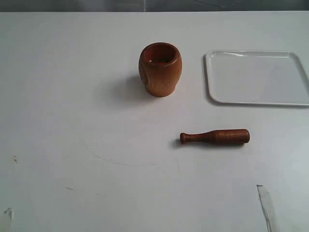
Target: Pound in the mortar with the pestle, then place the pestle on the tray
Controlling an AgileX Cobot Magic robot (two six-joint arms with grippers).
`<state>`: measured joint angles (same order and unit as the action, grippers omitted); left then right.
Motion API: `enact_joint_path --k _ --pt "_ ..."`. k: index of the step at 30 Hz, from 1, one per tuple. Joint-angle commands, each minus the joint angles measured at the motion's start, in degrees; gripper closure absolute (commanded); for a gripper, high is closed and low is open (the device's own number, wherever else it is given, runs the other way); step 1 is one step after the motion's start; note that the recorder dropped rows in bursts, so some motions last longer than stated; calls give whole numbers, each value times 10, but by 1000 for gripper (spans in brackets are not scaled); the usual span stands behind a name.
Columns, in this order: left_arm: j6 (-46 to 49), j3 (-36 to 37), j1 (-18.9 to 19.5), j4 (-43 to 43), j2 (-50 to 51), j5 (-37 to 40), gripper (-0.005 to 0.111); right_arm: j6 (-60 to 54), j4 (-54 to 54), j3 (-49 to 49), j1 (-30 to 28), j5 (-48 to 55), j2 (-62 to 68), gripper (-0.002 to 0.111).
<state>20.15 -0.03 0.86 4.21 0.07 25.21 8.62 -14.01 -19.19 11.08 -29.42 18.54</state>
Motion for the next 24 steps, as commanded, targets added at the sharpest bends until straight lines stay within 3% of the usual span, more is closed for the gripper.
enact_joint_path --k 1,4,6,11,13,17,24 --pt "-5 0 -4 -4 -1 -2 107 -21 -62 -144 0 279 175 108" --pt "-5 0 -4 -4 -1 -2 107 -98 -76 -253 19 542 300 108" --pt "-5 0 -4 -4 -1 -2 107 -215 -38 -304 47 677 384 108" --pt "-5 0 -4 -4 -1 -2 107 -494 151 -356 147 838 530 108" --pt "-5 0 -4 -4 -1 -2 107 -549 176 -356 187 856 588 108" --pt "-5 0 -4 -4 -1 -2 107 -553 140 -356 254 839 687 105" --pt "-5 0 -4 -4 -1 -2 107 -562 146 -356 308 775 779 63"
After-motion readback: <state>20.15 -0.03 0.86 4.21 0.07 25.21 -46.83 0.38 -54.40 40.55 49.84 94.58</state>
